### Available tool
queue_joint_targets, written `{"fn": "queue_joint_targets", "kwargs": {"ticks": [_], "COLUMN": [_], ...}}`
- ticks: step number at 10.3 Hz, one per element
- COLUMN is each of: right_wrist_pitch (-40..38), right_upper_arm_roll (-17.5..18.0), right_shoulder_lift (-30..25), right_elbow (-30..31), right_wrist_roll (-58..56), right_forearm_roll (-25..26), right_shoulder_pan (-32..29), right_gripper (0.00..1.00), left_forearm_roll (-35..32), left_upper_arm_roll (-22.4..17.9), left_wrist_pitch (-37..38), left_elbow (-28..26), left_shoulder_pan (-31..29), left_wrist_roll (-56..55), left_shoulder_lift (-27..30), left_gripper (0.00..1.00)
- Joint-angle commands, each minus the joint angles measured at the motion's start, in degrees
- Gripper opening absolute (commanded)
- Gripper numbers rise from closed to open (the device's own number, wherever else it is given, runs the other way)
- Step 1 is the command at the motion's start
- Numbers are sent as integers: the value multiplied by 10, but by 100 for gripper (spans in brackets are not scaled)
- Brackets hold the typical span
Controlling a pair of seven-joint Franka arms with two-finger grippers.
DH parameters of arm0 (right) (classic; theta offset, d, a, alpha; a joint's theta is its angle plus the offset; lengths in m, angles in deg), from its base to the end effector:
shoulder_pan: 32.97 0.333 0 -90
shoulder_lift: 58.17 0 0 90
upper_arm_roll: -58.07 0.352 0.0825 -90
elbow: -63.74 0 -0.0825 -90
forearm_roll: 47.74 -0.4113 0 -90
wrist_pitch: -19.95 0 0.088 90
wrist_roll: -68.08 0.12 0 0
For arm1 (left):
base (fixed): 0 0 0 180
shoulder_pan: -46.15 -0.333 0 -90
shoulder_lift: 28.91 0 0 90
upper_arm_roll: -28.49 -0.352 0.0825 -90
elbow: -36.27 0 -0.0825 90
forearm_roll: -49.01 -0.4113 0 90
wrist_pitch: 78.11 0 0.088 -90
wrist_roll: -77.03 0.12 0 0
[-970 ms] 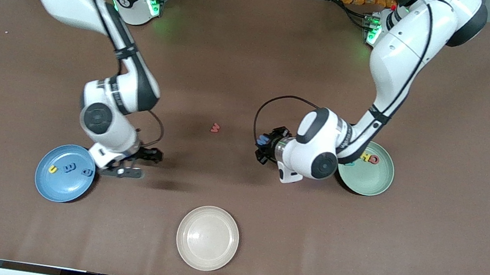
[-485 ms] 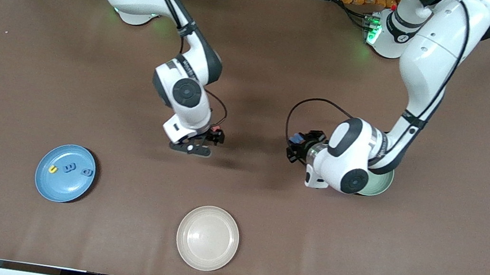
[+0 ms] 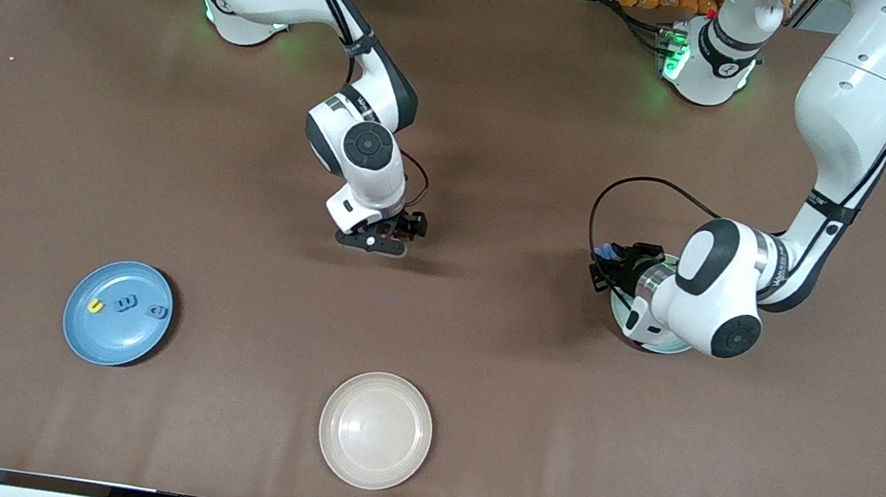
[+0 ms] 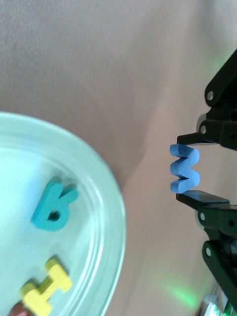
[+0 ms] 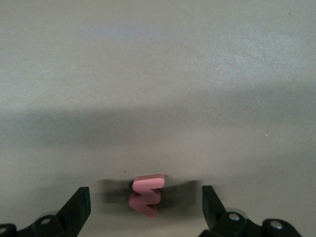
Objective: Sort upper and lower case letters into plates
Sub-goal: 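Release the blue W on the green plate while the right gripper lifts the m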
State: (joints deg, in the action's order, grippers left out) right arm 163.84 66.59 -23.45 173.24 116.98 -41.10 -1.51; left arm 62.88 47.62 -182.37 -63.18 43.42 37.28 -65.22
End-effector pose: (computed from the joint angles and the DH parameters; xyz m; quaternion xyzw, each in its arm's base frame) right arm 0.5112 0.4237 0.1734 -0.9990 0.0441 0.0044 0.0070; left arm 0.6123 -0.1891 0.2083 0.9105 0.2521 -0.3220 0.0620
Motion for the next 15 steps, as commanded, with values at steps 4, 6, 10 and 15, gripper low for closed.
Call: {"fn": "queue_joint_targets", "kwargs": {"ticks": [4,6,10,15], "right_wrist_pitch": [22,32,31,25], "right_upper_arm_roll": [8,7,8,10], "right_shoulder_lift": [0,11,14,8], "right_elbow": [13,11,12,6], "right_wrist_roll": [46,64,64,69], "right_forearm_roll": [-28,-28,-28,-27], "right_shoulder_pan": [-17,-14,-9,-10], "right_gripper": [100,100,45,0], "left_forearm_roll": [-42,-50,-50,-50], "left_upper_arm_roll": [-1,-1,-1,-1], "left_wrist_pitch": [-7,-23,-32,-32], "left_elbow": [-16,-15,-18,-16], "left_shoulder_pan": [-54,-74,-77,-77], "left_wrist_roll": [133,172,183,173], "left_shoulder_lift": [4,-13,-25,-23], "left_gripper": [13,13,37,100]}}
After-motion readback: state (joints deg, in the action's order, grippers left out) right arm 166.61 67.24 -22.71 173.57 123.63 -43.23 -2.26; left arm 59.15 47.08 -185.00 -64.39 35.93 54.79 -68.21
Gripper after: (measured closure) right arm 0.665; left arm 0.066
